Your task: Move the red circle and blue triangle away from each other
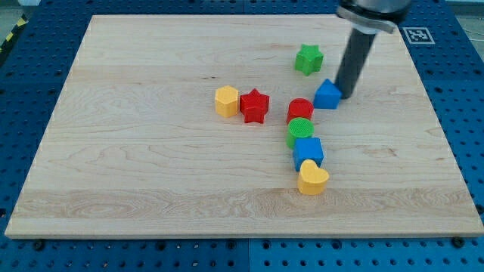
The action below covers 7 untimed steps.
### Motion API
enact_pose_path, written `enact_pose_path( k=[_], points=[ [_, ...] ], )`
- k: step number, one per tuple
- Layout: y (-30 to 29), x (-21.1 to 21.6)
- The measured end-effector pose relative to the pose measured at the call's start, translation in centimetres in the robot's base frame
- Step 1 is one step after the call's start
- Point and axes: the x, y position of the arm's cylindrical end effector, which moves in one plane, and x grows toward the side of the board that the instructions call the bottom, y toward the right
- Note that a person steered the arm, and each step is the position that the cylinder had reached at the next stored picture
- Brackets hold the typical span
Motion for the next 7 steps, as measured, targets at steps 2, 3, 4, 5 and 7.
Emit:
enact_pose_path(
  k=[2,3,4,5,7],
  points=[
    [3.0,4.5],
    [-2.2,5.0],
    [-4.5,3.9],
    [-2.9,1.7],
    [-3.3,2.6]
  ],
)
